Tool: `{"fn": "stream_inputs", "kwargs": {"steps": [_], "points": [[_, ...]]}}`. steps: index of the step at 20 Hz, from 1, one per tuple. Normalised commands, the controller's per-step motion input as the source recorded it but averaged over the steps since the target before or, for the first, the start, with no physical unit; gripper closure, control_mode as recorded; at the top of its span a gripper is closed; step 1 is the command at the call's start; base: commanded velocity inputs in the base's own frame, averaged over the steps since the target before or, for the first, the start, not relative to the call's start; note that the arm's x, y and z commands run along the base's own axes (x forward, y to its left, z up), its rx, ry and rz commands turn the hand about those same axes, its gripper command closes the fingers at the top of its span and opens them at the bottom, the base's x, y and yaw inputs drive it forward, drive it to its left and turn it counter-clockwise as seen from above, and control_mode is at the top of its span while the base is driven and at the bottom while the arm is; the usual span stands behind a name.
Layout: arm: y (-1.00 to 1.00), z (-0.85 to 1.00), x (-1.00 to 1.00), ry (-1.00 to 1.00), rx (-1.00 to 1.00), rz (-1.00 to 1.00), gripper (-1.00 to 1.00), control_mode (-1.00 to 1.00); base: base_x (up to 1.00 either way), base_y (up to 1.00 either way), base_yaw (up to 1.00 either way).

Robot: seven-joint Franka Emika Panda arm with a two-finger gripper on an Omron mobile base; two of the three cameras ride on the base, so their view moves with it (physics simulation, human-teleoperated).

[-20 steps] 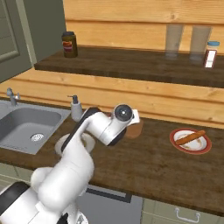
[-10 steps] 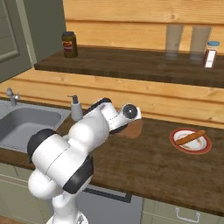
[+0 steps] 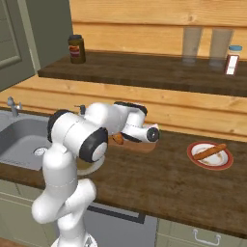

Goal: From the different types of pastries on the counter, select a croissant and place it on the cutting board. Then retrieve a jar of jam from the cabinet and place it alongside the croissant on the cutting board.

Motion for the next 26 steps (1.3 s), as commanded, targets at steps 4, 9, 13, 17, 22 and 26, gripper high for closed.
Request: {"fn": "stream_inputs", "kwargs": {"steps": [4,9,13,17,22,26], "points": [[0.0,-0.02,0.06,0.0,0.0,0.0,1.0,-1.0,0.0,0.0,0.0],[0.01,-0.01,0.16,0.0,0.0,0.0,1.0,-1.0,0.0,0.0,0.0],[0.18,-0.01,0.5,0.0,0.0,0.0,1.0,-1.0,0.0,0.0,0.0],[0.14,-0.01,0.5,0.0,0.0,0.0,1.0,-1.0,0.0,0.0,0.0],[0.05,-0.05,0.37,0.0,0.0,0.0,1.0,-1.0,0.0,0.0,0.0],[0.08,-0.13,0.16,0.0,0.0,0.0,1.0,-1.0,0.0,0.0,0.0]]}}
